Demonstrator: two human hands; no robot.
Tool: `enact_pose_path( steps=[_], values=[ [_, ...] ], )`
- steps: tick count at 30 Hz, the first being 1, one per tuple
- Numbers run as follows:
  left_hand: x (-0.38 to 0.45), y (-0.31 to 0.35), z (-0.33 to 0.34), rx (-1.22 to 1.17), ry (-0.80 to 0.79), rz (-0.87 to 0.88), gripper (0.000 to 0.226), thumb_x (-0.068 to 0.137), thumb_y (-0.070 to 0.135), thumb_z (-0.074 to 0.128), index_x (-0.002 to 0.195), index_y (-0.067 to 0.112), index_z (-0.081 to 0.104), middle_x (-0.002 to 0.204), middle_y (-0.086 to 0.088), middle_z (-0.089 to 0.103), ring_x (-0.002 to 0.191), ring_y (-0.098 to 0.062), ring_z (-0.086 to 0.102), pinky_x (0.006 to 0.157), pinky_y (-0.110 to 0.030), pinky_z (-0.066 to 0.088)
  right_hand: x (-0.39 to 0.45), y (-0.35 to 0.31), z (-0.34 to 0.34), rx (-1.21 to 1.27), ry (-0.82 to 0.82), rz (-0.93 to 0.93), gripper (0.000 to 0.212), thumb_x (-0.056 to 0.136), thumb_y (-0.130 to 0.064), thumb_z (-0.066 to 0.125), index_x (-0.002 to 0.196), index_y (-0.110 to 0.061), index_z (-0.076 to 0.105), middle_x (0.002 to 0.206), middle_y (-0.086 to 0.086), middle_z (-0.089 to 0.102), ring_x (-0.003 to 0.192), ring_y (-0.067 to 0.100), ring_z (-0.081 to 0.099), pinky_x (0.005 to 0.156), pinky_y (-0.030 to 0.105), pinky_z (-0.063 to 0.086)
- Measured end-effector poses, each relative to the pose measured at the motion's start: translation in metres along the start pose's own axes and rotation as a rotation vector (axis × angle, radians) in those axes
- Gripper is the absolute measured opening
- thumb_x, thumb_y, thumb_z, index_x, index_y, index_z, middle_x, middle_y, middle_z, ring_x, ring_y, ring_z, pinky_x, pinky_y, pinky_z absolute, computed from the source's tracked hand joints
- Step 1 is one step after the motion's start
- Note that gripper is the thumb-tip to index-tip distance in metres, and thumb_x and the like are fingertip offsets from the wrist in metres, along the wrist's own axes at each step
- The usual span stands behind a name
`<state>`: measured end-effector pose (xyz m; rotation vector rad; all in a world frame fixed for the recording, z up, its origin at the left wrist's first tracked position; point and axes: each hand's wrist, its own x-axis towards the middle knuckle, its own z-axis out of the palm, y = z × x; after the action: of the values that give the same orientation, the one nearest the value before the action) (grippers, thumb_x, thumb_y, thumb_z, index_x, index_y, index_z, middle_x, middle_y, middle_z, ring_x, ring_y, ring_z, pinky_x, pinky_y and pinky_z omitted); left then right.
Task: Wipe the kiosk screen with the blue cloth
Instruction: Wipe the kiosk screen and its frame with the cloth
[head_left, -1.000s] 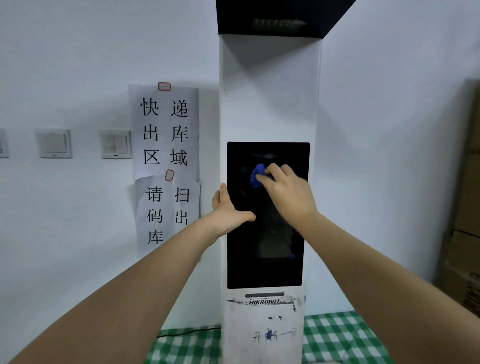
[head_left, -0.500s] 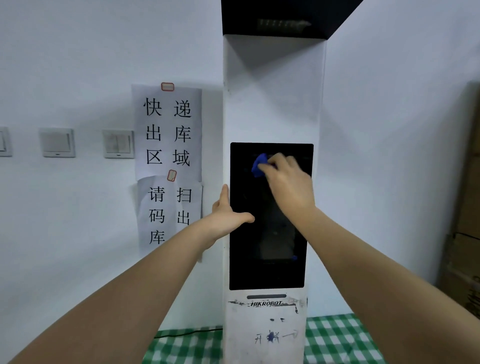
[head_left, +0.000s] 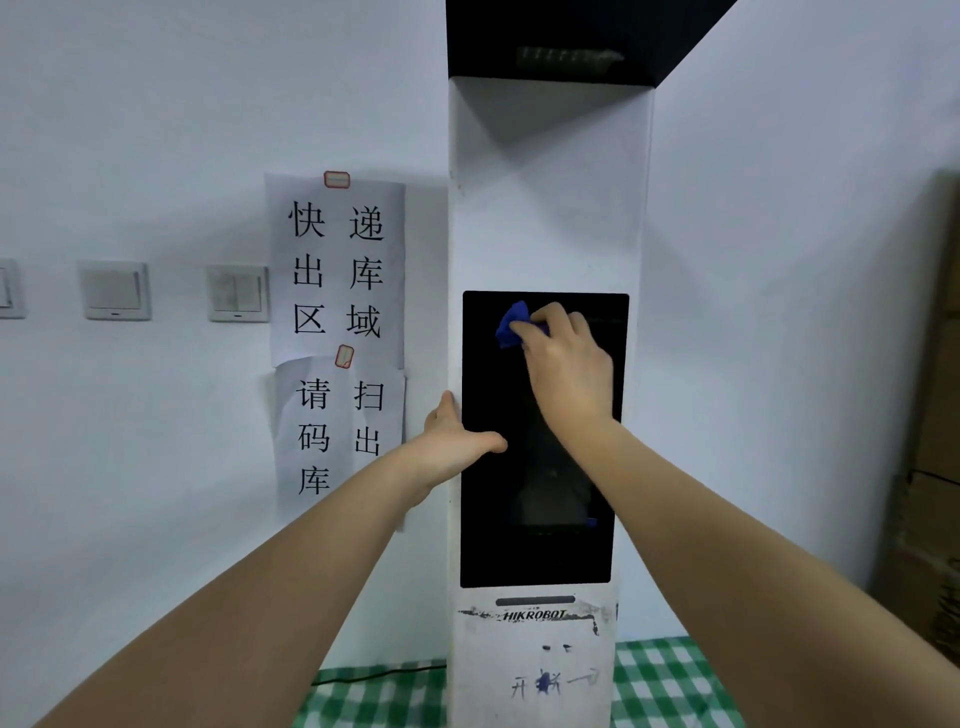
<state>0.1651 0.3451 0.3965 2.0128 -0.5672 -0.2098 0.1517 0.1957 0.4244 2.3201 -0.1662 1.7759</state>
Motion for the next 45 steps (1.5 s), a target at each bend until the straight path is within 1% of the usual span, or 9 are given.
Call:
enact_pose_path(
  steps=[2,7,13,19,25,32,37,42,45],
  values=[
    [-0.002,0.0,-0.001,0.001,0.01,0.011,0.09,0.086,0.026,0.062,0.152,0.019,0.003,0.155,-0.002,0.02,0.131,-0.024,0.038,0.107,-0.036,0.039,-0.008,-0.012,0.004,0.043,-0.002,0.009,0.036,0.063,-0.003,0.078,0.096,-0.014,0.07,0.092,0.006,0.061,0.074,0.024,0.055,0.042,0.02,0.024],
    [-0.004,0.0,-0.001,-0.015,-0.002,0.047,0.074,0.087,0.021,0.06,0.147,0.018,0.017,0.137,-0.002,0.037,0.106,-0.017,0.044,0.086,-0.028,0.041,-0.012,-0.009,-0.001,-0.076,-0.105,-0.432,0.044,0.052,-0.006,0.081,0.095,-0.012,0.072,0.091,0.008,0.063,0.075,0.026,0.059,0.044,0.023,0.025],
    [-0.005,-0.002,-0.002,-0.006,0.004,0.026,0.093,0.086,0.025,0.062,0.153,0.022,-0.002,0.157,-0.001,0.018,0.137,-0.024,0.033,0.112,-0.04,0.035,0.005,-0.018,0.003,0.071,0.001,0.01,0.03,0.067,-0.004,0.076,0.095,-0.014,0.071,0.092,0.008,0.061,0.075,0.026,0.056,0.043,0.021,0.024],
    [-0.007,-0.003,-0.002,-0.052,-0.009,0.043,0.084,0.088,0.02,0.059,0.152,0.026,0.005,0.15,-0.002,0.029,0.117,-0.017,0.04,0.096,-0.029,0.038,-0.009,-0.021,0.002,-0.062,-0.169,-0.483,0.047,0.049,-0.006,0.084,0.094,-0.014,0.071,0.09,0.006,0.061,0.075,0.023,0.057,0.045,0.023,0.026],
    [-0.006,-0.004,-0.004,-0.041,0.001,0.026,0.088,0.088,0.021,0.059,0.153,0.024,0.0,0.158,0.001,0.018,0.139,-0.022,0.031,0.095,-0.029,0.039,0.004,-0.025,0.0,0.012,-0.067,-0.12,0.039,0.058,-0.001,0.079,0.095,-0.011,0.071,0.092,0.01,0.062,0.075,0.028,0.057,0.042,0.021,0.026],
    [-0.004,-0.006,-0.001,-0.013,-0.041,-0.02,0.056,0.086,0.02,0.059,0.135,0.016,0.033,0.116,-0.002,0.049,0.093,-0.01,0.05,0.078,-0.024,0.044,-0.021,-0.026,0.004,-0.054,-0.207,-0.475,0.049,0.047,-0.009,0.085,0.094,-0.014,0.071,0.089,0.006,0.061,0.075,0.023,0.057,0.044,0.024,0.028],
    [-0.001,-0.01,-0.004,0.016,-0.029,-0.04,0.05,0.083,0.024,0.061,0.128,0.015,0.041,0.119,-0.003,0.052,0.103,-0.016,0.051,0.087,-0.029,0.046,-0.009,-0.026,0.004,0.004,-0.087,-0.127,0.041,0.058,-0.004,0.081,0.096,-0.014,0.071,0.094,0.006,0.062,0.075,0.024,0.056,0.043,0.021,0.024],
    [-0.002,-0.007,-0.002,0.02,-0.041,-0.023,0.057,0.087,0.017,0.057,0.138,0.015,0.031,0.107,0.0,0.047,0.089,-0.011,0.046,0.071,-0.021,0.043,-0.027,-0.029,0.005,-0.054,-0.206,-0.527,0.046,0.049,-0.011,0.085,0.092,-0.016,0.071,0.091,0.004,0.062,0.075,0.021,0.057,0.043,0.025,0.036],
    [-0.004,-0.007,-0.002,0.021,-0.026,-0.033,0.061,0.088,0.018,0.057,0.141,0.014,0.028,0.115,-0.001,0.042,0.099,-0.016,0.045,0.082,-0.028,0.047,-0.012,-0.014,-0.001,-0.082,-0.165,-0.51,0.04,0.053,-0.011,0.082,0.09,-0.017,0.072,0.09,0.003,0.062,0.074,0.023,0.058,0.043,0.024,0.029]
  ],
)
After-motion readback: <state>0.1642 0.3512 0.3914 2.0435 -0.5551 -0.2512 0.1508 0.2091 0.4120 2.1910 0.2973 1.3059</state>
